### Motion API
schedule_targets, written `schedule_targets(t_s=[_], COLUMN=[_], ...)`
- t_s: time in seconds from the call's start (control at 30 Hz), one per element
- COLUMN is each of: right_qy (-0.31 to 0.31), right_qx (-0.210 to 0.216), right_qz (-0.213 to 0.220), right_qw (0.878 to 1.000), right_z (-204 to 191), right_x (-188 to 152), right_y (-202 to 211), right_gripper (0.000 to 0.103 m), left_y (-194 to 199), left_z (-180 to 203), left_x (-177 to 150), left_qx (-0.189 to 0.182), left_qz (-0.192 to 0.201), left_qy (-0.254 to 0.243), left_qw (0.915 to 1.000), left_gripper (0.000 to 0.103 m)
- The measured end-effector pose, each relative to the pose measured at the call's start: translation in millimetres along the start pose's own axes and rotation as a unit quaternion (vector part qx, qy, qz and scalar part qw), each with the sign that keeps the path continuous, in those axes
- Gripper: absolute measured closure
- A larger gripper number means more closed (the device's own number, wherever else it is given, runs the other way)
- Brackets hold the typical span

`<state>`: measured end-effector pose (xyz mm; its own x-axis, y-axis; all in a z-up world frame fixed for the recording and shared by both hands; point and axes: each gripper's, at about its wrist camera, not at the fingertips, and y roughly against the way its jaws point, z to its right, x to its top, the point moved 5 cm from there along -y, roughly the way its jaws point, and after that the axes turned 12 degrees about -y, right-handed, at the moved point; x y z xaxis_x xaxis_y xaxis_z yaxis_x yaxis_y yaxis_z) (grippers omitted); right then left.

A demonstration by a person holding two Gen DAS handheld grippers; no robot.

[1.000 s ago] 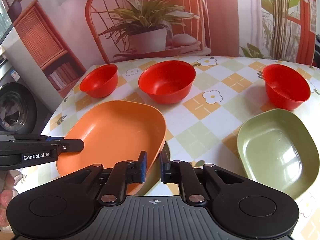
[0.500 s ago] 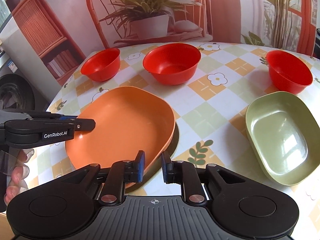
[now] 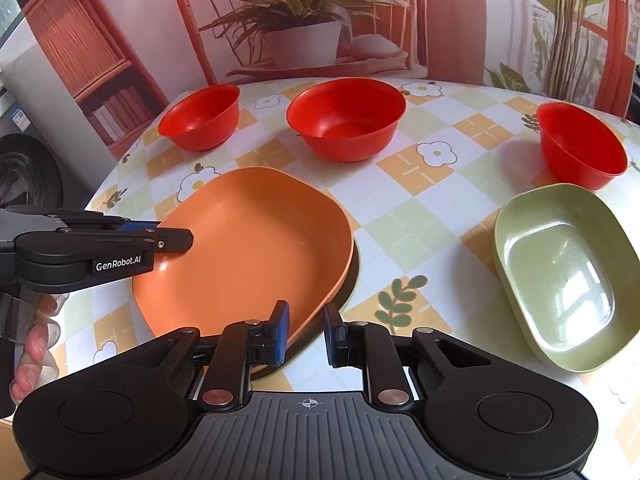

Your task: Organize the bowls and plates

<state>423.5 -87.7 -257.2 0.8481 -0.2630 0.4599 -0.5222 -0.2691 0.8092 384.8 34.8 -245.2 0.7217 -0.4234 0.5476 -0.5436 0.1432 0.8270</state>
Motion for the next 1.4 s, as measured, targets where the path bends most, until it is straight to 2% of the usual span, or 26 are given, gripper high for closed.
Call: schedule_targets(t_s=[0.27,0.4,0.63,1.27,1.4], right_qy=[0.006,0.0,0.003,-0.007,-0.027], right_qx=[-0.002,0.006,0.014,0.015,0.03], right_qz=[0.001,0.015,0.027,0.01,0.011], right_qw=[1.0,1.0,1.0,1.0,0.999], right_z=[-2,1,8,9,13], right_x=[0,2,-1,-10,-6], right_y=[0,11,23,10,13], right_gripper=[0.086,0.086,0.092,0.093,0.093], left_y=[-1,3,5,9,15], left_z=[-3,-4,-4,-1,-2], left_x=[-2,0,-2,-4,0], left_qx=[0.01,0.009,0.012,0.006,-0.01], left_qz=[-0.003,0.002,0.008,0.008,0.019], left_qy=[0.003,0.012,0.024,0.034,0.053], left_qw=[0.9999,0.9999,0.9996,0.9994,0.9984], left_gripper=[0.09,0.09,0.09,0.09,0.09])
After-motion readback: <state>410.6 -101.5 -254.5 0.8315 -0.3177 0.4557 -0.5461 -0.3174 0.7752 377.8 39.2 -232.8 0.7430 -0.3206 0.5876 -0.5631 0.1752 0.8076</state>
